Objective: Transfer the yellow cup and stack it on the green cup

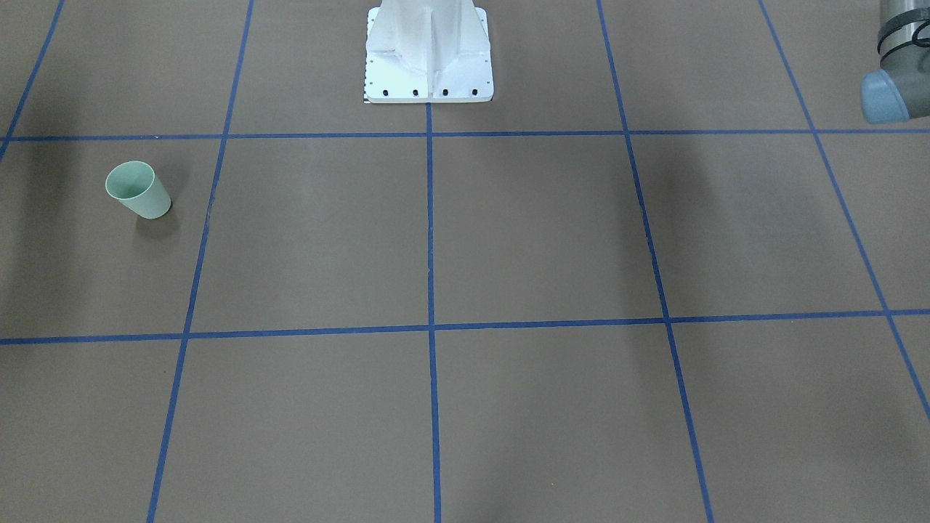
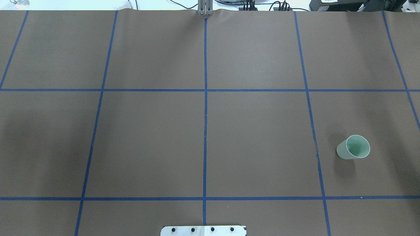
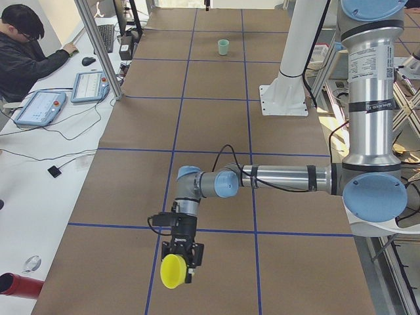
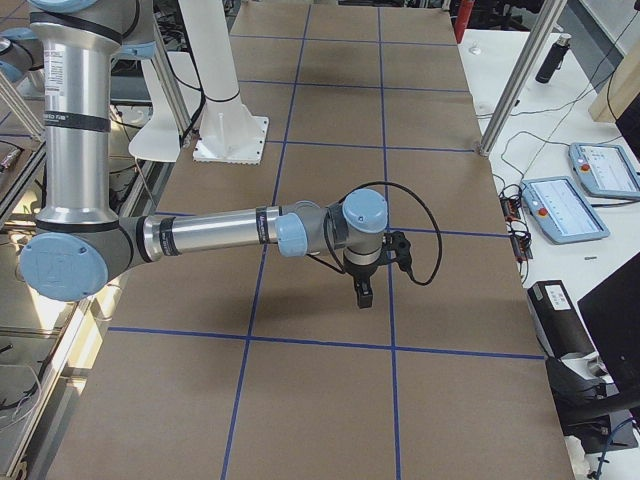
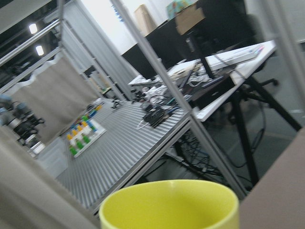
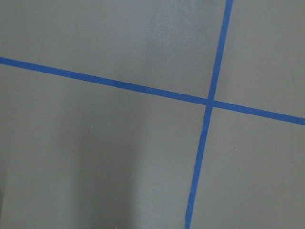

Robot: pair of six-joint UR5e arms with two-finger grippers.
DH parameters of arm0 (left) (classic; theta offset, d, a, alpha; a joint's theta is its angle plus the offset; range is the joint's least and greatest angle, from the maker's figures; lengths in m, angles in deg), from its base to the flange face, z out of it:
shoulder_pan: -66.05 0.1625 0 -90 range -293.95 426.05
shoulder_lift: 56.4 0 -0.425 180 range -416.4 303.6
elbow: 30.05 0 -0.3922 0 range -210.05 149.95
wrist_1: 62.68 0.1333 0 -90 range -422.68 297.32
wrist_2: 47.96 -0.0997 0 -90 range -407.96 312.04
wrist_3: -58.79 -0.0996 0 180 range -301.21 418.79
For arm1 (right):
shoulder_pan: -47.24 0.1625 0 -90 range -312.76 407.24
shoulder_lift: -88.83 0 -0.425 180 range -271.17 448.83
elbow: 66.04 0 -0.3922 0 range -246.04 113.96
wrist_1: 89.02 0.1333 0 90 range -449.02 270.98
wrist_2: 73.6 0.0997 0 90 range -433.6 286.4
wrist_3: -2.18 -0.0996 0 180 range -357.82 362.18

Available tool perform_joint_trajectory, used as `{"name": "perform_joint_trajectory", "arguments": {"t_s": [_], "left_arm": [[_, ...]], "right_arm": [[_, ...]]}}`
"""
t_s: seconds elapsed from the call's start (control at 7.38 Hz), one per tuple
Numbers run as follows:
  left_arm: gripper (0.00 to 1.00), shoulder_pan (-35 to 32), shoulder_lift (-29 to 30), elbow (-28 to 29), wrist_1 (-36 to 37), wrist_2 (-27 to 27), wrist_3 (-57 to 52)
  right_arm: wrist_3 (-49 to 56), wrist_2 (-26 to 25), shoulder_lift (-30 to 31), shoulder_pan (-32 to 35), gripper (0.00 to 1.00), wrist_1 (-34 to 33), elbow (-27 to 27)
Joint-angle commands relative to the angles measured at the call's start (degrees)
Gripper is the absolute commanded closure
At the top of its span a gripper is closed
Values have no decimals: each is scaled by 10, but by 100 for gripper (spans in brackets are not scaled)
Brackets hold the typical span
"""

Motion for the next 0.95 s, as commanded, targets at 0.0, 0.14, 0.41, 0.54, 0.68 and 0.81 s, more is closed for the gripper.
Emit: {"name": "perform_joint_trajectory", "arguments": {"t_s": [0.0, 0.14, 0.41, 0.54, 0.68, 0.81], "left_arm": [[100, 2, 60, 15, -134, 142, -90], [100, 3, 86, 26, -183, 184, -113], [100, 19, 99, 20, -326, 340, -170], [100, 50, 102, 18, -371, 385, -176], [100, 90, 118, 15, -399, 409, -172], [100, 139, 130, 16, -419, 422, -153]], "right_arm": [[-28, -1, -54, -15, 0, -6, 1], [-29, 3, -61, -21, 0, -5, -4], [-31, 28, -89, -24, 0, -5, -8], [-36, 46, -107, -30, 0, -6, -12], [-66, 67, -119, -52, 1, -6, -14], [-148, 82, -127, -78, 1, -1, -14]]}}
